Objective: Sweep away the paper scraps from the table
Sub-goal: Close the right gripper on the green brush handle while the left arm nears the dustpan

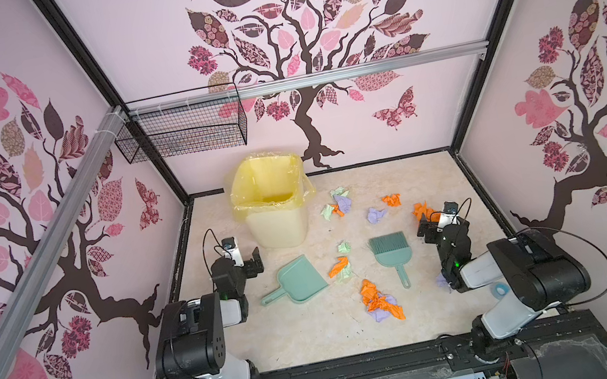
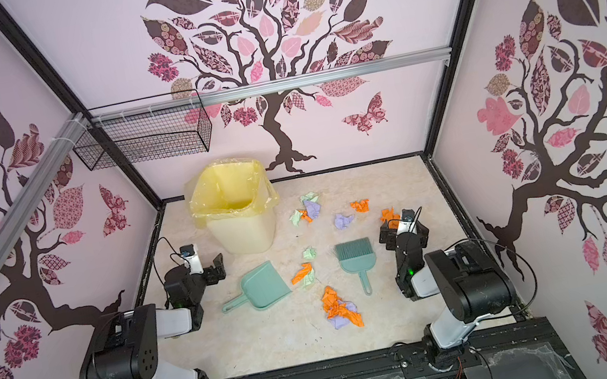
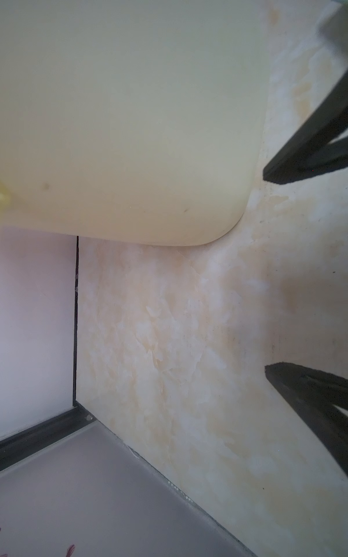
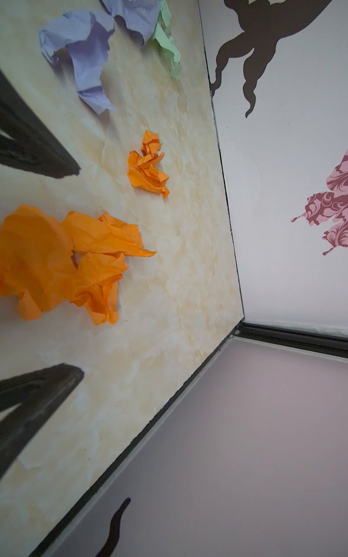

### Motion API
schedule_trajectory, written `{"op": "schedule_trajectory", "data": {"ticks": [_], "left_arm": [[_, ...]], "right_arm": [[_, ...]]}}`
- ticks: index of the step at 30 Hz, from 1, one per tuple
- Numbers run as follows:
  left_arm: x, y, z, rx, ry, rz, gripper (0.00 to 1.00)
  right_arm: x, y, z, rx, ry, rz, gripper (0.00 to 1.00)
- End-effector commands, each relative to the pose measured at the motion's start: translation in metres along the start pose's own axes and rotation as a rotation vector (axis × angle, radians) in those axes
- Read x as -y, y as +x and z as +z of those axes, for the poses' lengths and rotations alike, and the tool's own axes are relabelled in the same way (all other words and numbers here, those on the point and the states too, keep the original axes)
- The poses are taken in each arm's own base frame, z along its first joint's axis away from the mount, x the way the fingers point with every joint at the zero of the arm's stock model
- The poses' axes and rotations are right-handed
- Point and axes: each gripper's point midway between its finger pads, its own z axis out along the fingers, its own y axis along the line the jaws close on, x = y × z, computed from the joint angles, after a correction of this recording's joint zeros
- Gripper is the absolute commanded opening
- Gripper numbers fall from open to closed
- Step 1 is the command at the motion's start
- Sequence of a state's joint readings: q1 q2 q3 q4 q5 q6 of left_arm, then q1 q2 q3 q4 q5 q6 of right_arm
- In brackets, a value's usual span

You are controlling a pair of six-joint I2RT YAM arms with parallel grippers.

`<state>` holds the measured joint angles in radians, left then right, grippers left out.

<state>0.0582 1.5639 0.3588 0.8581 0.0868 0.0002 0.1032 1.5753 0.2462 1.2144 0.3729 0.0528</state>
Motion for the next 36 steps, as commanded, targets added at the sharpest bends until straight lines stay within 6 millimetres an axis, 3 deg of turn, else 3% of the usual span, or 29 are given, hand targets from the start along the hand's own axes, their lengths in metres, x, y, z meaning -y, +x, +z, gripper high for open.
{"op": "schedule_trajectory", "data": {"ticks": [1, 7, 9, 11, 14, 16, 21, 24, 30, 34, 36], "left_arm": [[-0.001, -0.016, 0.002, 0.044, -0.007, -0.001, 0.97], [-0.01, -0.019, 0.001, 0.05, -0.038, -0.036, 0.97], [-0.012, -0.024, -0.004, 0.074, -0.042, -0.047, 0.96], [-0.013, -0.04, -0.016, 0.099, -0.025, -0.069, 0.96], [-0.017, -0.059, -0.03, -0.027, -0.018, -0.099, 0.97], [-0.009, -0.077, -0.042, -0.062, 0.036, -0.069, 0.96], [0.002, -0.093, -0.08, -0.089, 0.094, -0.012, 0.96], [0.011, -0.091, -0.101, -0.108, 0.138, 0.028, 0.97], [0.029, -0.075, -0.129, -0.142, 0.213, 0.048, 0.97], [0.036, -0.071, -0.14, -0.132, 0.243, 0.061, 0.97], [0.034, -0.071, -0.14, -0.128, 0.235, 0.067, 0.96]], "right_arm": [[-0.002, -0.01, 0.003, 0.027, -0.001, 0.019, 0.99], [-0.004, -0.017, -0.004, 0.055, -0.026, 0.015, 1.0], [-0.002, -0.034, -0.016, 0.108, 0.006, 0.005, 0.99], [-0.003, -0.053, -0.025, 0.116, 0.011, 0.012, 0.99], [0.003, -0.077, -0.038, 0.071, 0.029, 0.178, 0.99], [0.01, -0.084, -0.047, 0.029, 0.054, 0.249, 1.0], [-0.021, -0.087, -0.081, -0.077, -0.186, 0.303, 1.0], [-0.034, -0.073, -0.097, -0.202, -0.247, 0.331, 1.0], [-0.061, -0.025, -0.129, -0.44, -0.171, 0.052, 0.99], [-0.09, 0.016, -0.141, -0.632, -0.271, 0.029, 0.86], [-0.094, 0.035, -0.141, -0.684, -0.271, 0.039, 0.8]]}}
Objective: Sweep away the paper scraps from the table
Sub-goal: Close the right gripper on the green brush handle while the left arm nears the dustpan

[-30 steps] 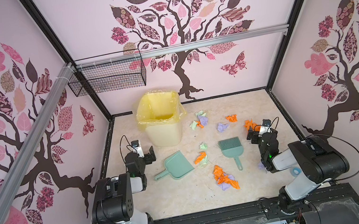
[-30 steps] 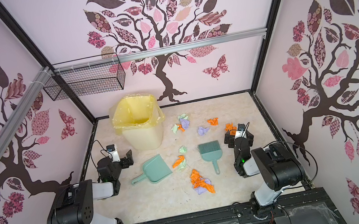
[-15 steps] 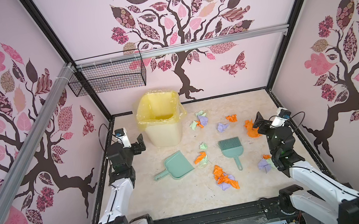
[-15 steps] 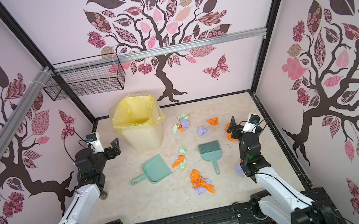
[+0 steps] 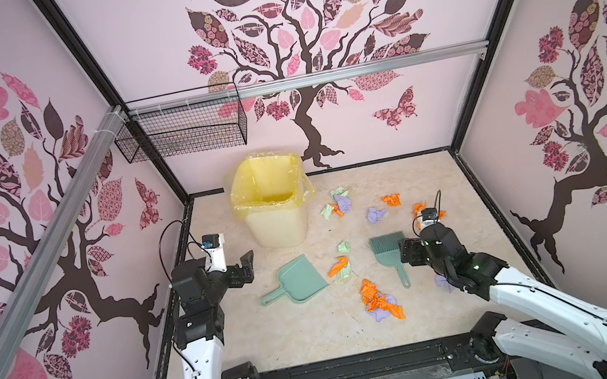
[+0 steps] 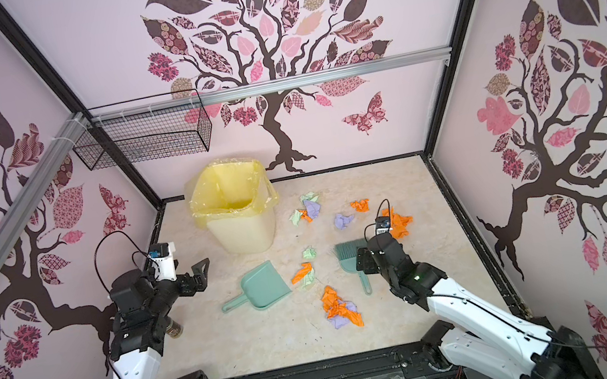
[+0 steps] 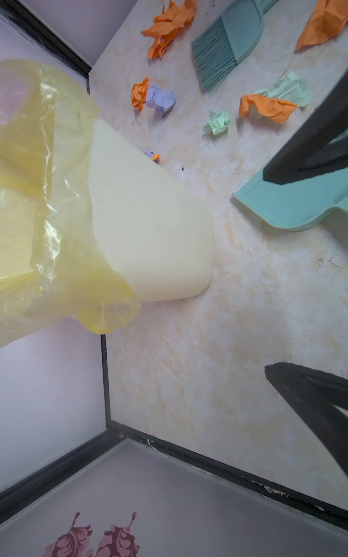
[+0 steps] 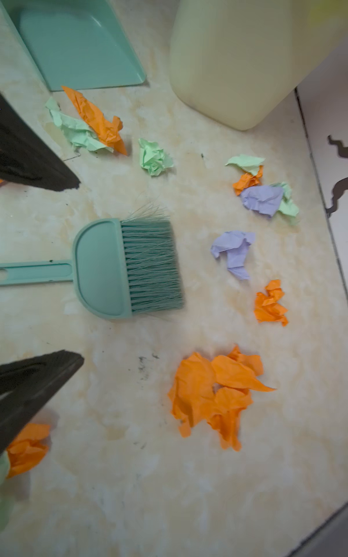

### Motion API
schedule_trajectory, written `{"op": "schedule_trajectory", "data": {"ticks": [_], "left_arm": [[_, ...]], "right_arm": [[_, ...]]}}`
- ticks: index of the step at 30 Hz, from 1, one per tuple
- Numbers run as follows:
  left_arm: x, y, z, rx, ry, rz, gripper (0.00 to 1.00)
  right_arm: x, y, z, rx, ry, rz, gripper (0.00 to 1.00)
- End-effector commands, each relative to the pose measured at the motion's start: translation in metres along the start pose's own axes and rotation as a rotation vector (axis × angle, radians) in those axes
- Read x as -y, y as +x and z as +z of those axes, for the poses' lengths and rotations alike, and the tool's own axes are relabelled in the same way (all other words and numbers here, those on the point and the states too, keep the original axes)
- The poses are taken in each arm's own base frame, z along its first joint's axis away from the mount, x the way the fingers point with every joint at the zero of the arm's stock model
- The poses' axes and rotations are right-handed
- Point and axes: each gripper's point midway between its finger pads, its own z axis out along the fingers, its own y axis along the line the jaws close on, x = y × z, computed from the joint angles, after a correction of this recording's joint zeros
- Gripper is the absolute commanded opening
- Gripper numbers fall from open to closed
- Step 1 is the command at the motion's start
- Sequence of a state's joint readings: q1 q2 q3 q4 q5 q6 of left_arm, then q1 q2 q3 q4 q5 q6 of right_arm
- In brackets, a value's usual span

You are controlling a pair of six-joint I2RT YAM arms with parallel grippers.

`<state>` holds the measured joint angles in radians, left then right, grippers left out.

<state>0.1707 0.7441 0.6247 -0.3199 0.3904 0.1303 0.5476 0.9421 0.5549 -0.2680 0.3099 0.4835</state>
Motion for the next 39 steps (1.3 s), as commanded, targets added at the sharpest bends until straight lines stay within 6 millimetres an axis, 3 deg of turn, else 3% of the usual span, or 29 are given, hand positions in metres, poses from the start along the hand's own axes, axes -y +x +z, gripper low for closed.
{"op": "schedule_trajectory", "data": {"ticks": [1, 11, 16, 24, 26, 32, 39], "left_arm": [[0.005, 0.022, 0.001, -0.062, 0.028, -0.004, 0.96], [0.004, 0.034, 0.012, -0.113, 0.051, -0.027, 0.96], [0.003, 0.038, 0.018, -0.132, 0.06, -0.046, 0.96], [0.003, 0.045, 0.02, -0.152, 0.062, -0.054, 0.97], [0.003, 0.045, 0.02, -0.154, 0.061, -0.053, 0.97], [0.003, 0.046, 0.018, -0.15, 0.058, -0.048, 0.96], [0.006, 0.047, 0.015, -0.149, 0.068, -0.04, 0.96]], "right_arm": [[0.009, 0.036, 0.011, -0.14, 0.048, 0.03, 0.77], [0.012, 0.07, 0.032, -0.172, 0.101, 0.01, 0.74], [-0.001, 0.088, 0.042, -0.203, 0.071, -0.054, 0.75], [0.001, 0.1, 0.058, -0.27, 0.137, -0.107, 0.76], [0.001, 0.105, 0.062, -0.301, 0.152, -0.119, 0.73], [-0.007, 0.117, 0.069, -0.357, 0.164, -0.184, 0.53], [-0.01, 0.122, 0.066, -0.358, 0.175, -0.185, 0.45]]}}
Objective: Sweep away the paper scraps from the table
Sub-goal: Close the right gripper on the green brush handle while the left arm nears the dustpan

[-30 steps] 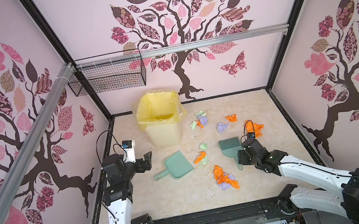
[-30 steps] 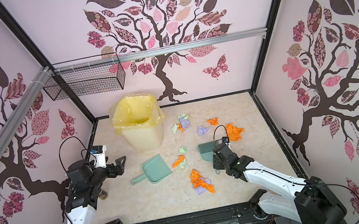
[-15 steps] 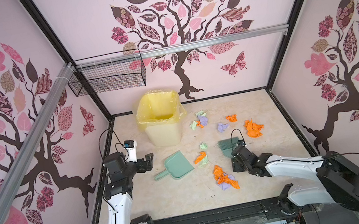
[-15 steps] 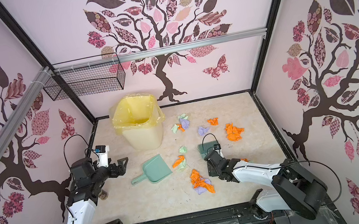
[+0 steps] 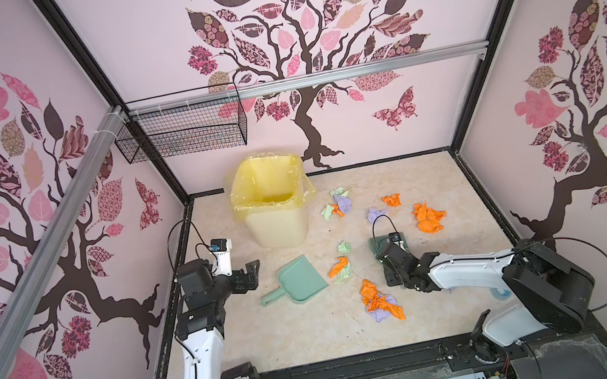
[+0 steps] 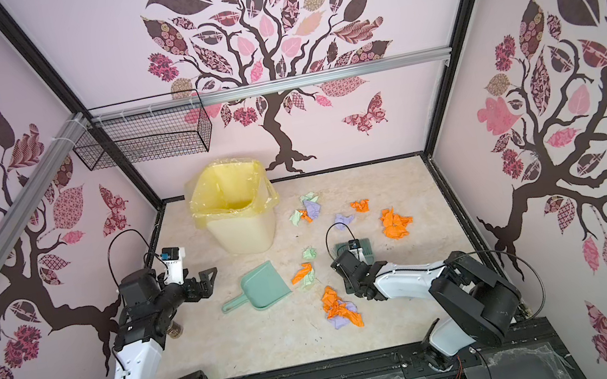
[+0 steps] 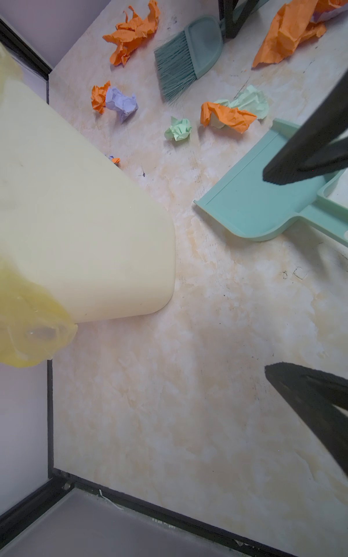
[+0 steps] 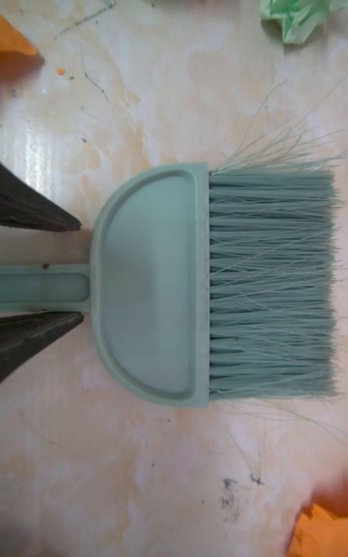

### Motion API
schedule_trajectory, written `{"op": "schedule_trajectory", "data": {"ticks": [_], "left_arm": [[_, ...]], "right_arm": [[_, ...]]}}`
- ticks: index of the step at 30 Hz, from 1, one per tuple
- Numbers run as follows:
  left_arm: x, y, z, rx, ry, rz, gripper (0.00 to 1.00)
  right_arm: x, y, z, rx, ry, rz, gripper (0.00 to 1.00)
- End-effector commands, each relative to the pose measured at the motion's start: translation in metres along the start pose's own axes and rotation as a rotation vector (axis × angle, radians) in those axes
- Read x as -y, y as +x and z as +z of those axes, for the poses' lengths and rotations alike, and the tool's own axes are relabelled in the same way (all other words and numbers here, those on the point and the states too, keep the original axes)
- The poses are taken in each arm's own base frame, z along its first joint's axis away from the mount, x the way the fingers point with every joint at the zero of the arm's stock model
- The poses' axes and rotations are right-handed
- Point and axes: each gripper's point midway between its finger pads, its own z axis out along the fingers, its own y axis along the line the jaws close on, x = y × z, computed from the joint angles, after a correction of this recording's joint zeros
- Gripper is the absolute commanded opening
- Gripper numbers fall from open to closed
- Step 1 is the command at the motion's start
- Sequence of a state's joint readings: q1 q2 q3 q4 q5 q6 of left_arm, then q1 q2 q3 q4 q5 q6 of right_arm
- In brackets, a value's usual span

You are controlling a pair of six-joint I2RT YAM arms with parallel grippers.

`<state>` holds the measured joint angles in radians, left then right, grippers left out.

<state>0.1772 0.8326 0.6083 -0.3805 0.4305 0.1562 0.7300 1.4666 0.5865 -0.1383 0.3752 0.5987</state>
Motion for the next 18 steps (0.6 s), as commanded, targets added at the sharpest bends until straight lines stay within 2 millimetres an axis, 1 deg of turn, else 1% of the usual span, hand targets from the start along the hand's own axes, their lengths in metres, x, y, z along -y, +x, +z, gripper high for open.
{"op": "schedule_trajectory", "data": {"ticks": [1, 4, 8, 10, 12, 15, 18], "left_arm": [[0.003, 0.008, 0.0, -0.003, 0.015, 0.006, 0.96], [0.005, 0.008, -0.001, -0.002, 0.026, 0.007, 0.97], [0.009, 0.004, -0.002, 0.001, 0.048, 0.008, 0.96], [0.014, 0.001, -0.004, 0.008, 0.073, 0.017, 0.96], [0.02, -0.004, -0.008, 0.014, 0.104, 0.033, 0.96], [0.038, -0.013, -0.019, 0.03, 0.192, 0.067, 0.95], [0.058, -0.025, -0.034, 0.057, 0.281, 0.095, 0.95]], "right_arm": [[0.01, 0.026, 0.003, -0.09, 0.053, -0.039, 0.43], [0.011, 0.026, 0.001, -0.082, 0.058, -0.027, 0.37], [0.014, 0.029, 0.001, -0.087, 0.067, -0.018, 0.22], [0.014, 0.03, -0.001, -0.085, 0.066, -0.014, 0.18], [0.016, 0.03, -0.003, -0.08, 0.064, -0.009, 0.15], [0.019, 0.028, -0.013, -0.071, 0.058, -0.004, 0.13], [0.021, 0.02, -0.029, -0.042, 0.039, 0.001, 0.13]]}}
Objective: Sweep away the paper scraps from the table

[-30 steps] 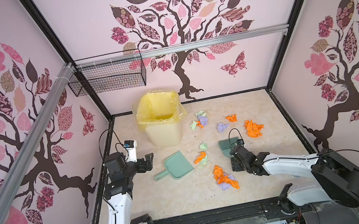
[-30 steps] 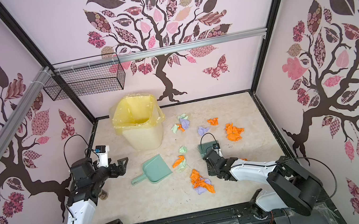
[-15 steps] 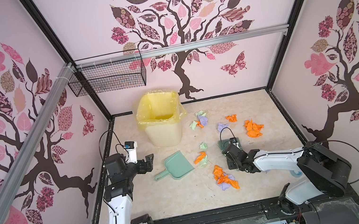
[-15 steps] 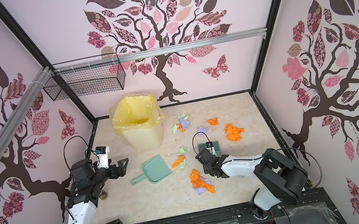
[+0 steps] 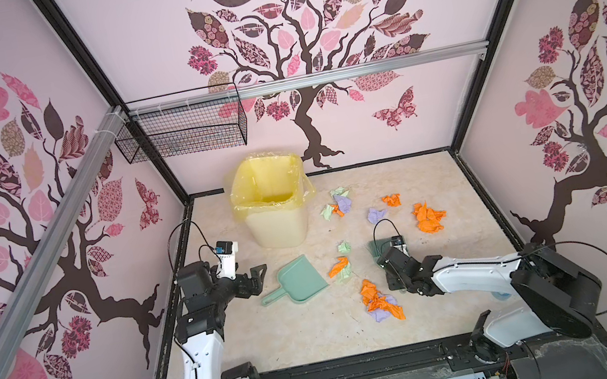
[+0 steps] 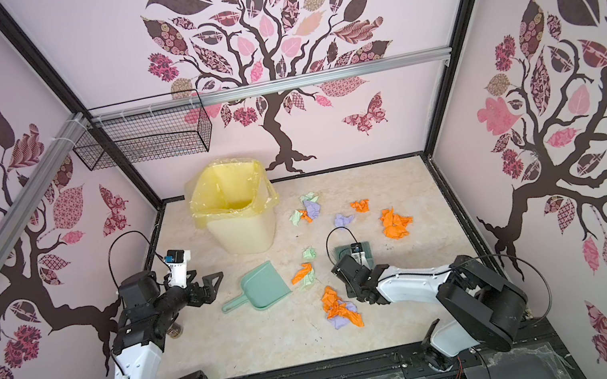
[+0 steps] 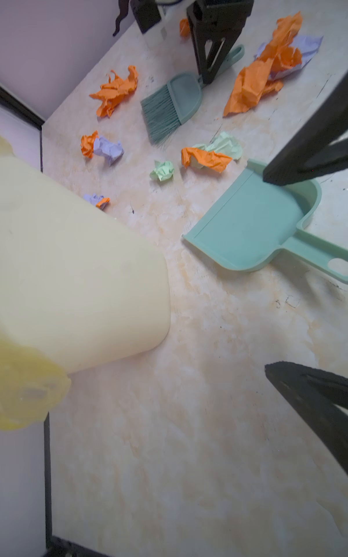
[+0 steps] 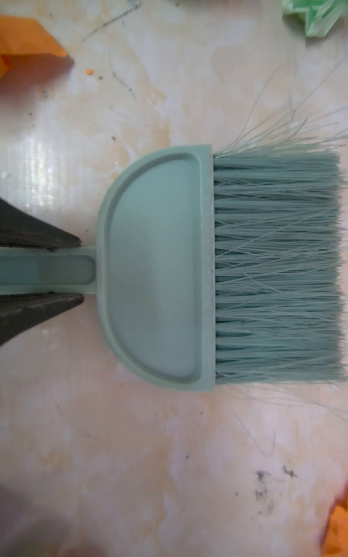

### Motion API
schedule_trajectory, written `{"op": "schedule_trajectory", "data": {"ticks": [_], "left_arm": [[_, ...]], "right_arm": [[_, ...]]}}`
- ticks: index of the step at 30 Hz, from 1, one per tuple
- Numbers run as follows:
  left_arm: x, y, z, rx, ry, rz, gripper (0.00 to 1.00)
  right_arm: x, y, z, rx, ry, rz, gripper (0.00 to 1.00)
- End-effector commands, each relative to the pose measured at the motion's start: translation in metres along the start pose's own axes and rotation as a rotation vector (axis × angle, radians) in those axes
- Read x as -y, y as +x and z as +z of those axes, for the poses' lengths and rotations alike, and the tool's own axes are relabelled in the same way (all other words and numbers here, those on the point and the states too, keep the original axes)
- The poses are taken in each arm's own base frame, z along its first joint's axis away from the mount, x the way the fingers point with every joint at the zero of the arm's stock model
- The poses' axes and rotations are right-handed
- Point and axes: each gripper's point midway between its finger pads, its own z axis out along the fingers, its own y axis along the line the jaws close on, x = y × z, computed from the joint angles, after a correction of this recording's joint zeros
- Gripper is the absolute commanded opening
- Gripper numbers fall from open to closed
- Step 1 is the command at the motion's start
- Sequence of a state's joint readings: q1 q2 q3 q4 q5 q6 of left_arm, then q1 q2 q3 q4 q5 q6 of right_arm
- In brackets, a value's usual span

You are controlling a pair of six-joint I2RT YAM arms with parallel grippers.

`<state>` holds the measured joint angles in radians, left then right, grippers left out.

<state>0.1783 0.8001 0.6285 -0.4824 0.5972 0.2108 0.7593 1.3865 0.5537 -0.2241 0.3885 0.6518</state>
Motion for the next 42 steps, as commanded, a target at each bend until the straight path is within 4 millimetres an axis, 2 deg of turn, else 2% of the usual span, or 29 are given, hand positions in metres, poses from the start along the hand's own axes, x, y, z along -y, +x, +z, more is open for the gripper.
{"op": "schedule_trajectory", "data": {"ticks": [1, 3, 7, 11, 14, 19, 24, 31, 37, 42], "left_arm": [[0.034, -0.034, -0.022, 0.073, 0.137, 0.08, 0.95], [0.05, -0.042, -0.027, 0.074, 0.198, 0.092, 0.95], [0.097, -0.049, -0.032, 0.005, 0.379, 0.136, 0.94], [0.134, -0.057, -0.032, -0.034, 0.579, 0.104, 0.95], [0.154, -0.055, -0.016, -0.115, 0.679, 0.058, 0.94], [0.183, -0.051, 0.018, -0.241, 0.816, -0.017, 0.92], [0.201, -0.061, 0.049, -0.276, 0.885, -0.09, 0.91], [0.235, -0.057, 0.065, -0.309, 0.903, -0.02, 0.91], [0.236, -0.048, 0.075, -0.354, 0.897, -0.041, 0.9], [0.234, -0.043, 0.076, -0.353, 0.887, -0.036, 0.9]], "right_arm": [[0.012, 0.002, -0.022, -0.007, 0.011, -0.012, 0.13], [0.012, -0.008, -0.037, 0.027, -0.012, -0.006, 0.13], [0.012, -0.028, -0.07, 0.089, -0.056, 0.006, 0.13], [0.005, -0.047, -0.101, 0.163, -0.114, -0.008, 0.13], [-0.003, -0.057, -0.117, 0.216, -0.156, -0.027, 0.12], [-0.015, -0.066, -0.13, 0.253, -0.195, -0.061, 0.12], [-0.038, -0.069, -0.143, 0.293, -0.231, -0.112, 0.11], [-0.077, -0.077, -0.158, 0.328, -0.265, -0.173, 0.11], [-0.102, -0.082, -0.169, 0.364, -0.31, -0.18, 0.11], [-0.108, -0.083, -0.174, 0.38, -0.335, -0.169, 0.11]]}}
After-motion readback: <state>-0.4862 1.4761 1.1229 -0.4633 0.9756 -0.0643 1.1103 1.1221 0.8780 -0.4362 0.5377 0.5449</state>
